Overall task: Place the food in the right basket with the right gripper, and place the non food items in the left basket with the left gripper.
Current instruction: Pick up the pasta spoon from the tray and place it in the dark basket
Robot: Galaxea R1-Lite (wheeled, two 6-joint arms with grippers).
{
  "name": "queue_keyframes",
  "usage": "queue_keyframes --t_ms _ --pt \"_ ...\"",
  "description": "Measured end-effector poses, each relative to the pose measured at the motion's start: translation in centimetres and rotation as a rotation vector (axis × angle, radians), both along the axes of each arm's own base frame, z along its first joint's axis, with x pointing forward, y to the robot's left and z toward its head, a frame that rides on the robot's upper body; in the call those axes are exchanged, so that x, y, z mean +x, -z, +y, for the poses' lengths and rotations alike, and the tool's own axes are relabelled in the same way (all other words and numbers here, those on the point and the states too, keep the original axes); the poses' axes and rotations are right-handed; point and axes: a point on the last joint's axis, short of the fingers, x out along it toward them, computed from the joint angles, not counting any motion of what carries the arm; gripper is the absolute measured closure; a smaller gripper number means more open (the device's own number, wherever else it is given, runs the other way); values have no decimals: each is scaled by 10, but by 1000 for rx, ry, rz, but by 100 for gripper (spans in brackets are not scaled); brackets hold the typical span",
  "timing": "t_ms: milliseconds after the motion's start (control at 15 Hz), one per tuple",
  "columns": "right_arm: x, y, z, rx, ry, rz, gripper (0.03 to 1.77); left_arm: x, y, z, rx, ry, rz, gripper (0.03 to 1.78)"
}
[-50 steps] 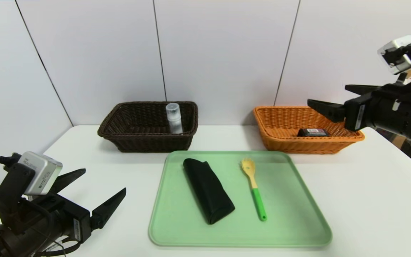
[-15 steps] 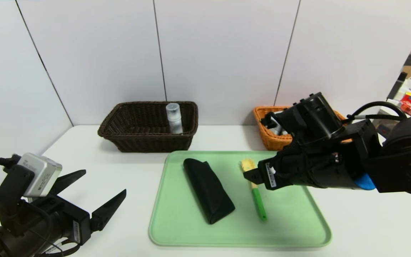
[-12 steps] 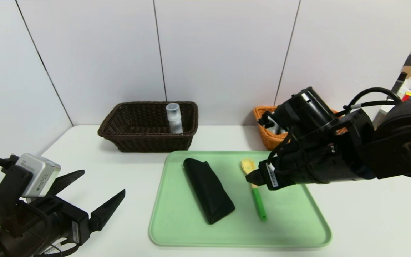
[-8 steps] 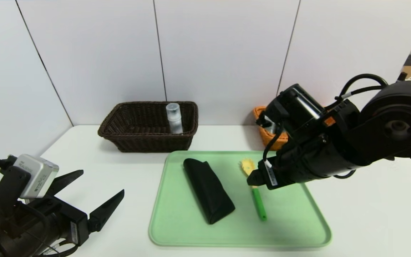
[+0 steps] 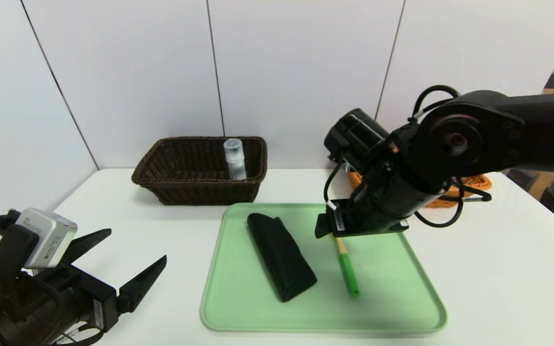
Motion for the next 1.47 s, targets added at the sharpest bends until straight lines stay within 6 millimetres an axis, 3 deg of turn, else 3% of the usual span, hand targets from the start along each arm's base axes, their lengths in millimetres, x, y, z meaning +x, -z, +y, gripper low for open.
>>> queue_keyframes --t_ms 800,1467 --pt "33 44 16 -54 23 87 10 -2 2 1 2 0 5 12" --pt "45 58 10 -76 50 112 10 -2 2 1 3 0 6 12"
